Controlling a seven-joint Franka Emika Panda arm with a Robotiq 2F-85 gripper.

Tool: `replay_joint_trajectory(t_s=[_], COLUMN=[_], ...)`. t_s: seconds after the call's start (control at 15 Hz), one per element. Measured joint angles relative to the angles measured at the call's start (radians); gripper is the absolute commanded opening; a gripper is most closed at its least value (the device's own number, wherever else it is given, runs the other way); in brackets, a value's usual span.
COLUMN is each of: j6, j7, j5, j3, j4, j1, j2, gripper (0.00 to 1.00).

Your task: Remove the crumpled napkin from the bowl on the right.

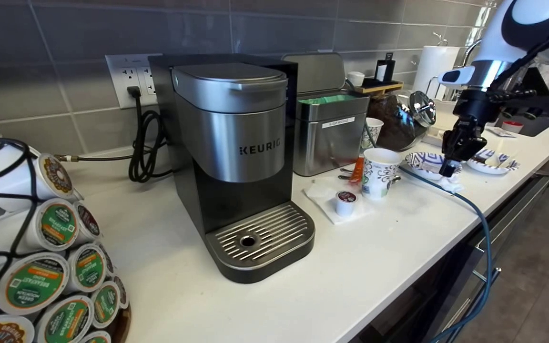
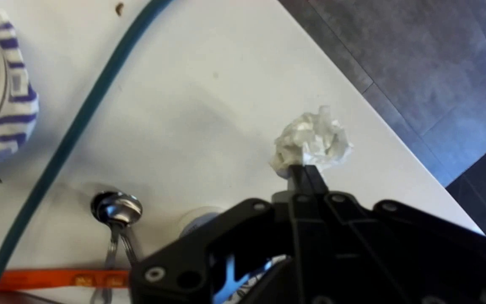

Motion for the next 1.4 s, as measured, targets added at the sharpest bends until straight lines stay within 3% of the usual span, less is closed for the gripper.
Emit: replay_joint_trajectory(t_s=[0.4, 0.47, 0.53, 1.13, 1.2, 1.4], j6=[0.165, 0.184, 0.199, 0.191, 0.176, 0.122], j7=[-0.079, -0.087, -0.093, -0.082, -0.047, 0.058], j5=[0.021, 0.027, 0.031, 0.039, 0.016, -0.108], j3=[0.015, 0.016, 0.016, -0.019, -0.041, -0.132], j4=[-0.049, -0.050, -0.051, -0.034, -0.027, -0.017], j1=[0.057, 0.061, 0.063, 0.040, 0.027, -0.032], j2=[-0.009, -0.006, -0.002, 0.000, -0.014, -0.065], gripper=[0.00, 0.26, 0.27, 0.93, 0.99, 1.00])
